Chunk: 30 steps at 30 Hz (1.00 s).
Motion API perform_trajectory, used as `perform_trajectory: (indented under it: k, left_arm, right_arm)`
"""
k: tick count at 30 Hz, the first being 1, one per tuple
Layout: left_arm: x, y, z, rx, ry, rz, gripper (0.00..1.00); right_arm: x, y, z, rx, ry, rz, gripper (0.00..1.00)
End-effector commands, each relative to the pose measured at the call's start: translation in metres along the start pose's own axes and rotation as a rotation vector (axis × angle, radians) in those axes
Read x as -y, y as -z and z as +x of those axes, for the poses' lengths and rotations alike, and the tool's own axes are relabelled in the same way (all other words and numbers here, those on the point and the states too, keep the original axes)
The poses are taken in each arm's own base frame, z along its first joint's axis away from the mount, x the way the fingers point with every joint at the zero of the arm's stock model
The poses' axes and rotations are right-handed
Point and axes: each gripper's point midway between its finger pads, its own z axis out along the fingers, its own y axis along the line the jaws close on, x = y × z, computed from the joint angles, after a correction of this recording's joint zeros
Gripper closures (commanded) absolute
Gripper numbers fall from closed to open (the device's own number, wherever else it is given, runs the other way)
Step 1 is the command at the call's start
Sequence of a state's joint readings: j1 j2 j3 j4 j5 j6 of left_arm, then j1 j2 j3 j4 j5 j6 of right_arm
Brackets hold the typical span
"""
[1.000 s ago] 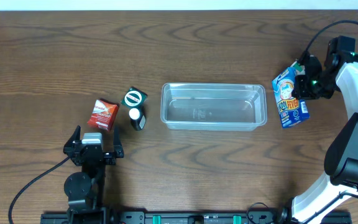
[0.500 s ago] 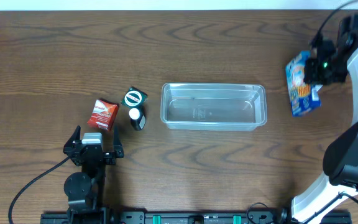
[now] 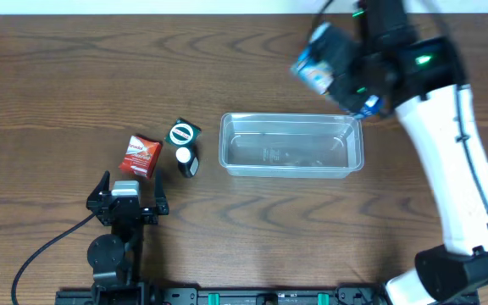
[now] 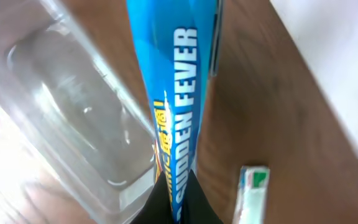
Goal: Pack container
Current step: 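Lift blue box with right gripper and carry over container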
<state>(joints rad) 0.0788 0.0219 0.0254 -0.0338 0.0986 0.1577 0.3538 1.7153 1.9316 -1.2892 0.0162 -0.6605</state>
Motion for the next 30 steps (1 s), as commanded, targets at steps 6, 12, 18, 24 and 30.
perform_trajectory:
  k: [6,12,18,24,30]
  left_arm:
    - [0.003,-0.002,0.017,-0.047,-0.003,0.017,0.02]
    - [0.003,-0.002,0.017,-0.047,-0.003,0.017,0.02]
    - [0.003,-0.002,0.017,-0.047,-0.003,0.017,0.02]
    - [0.003,-0.002,0.017,-0.047,-0.003,0.017,0.02]
    - [0.003,-0.002,0.017,-0.047,-0.003,0.017,0.02]
  right_arm:
    - [-0.041,-0.003,-0.002,-0.150,0.394,0.049,0.99]
    - [-0.051,-0.030,0.009,-0.180,0.402,0.022,0.99]
    - [-0.067,-0.061,0.015,-0.170,0.414,-0.029,0.99]
    - [-0.088,-0.079,0.020,-0.121,0.459,-0.135,0.99]
    - [-0.094,-0.094,0.032,-0.126,0.505,-0.164,0.99]
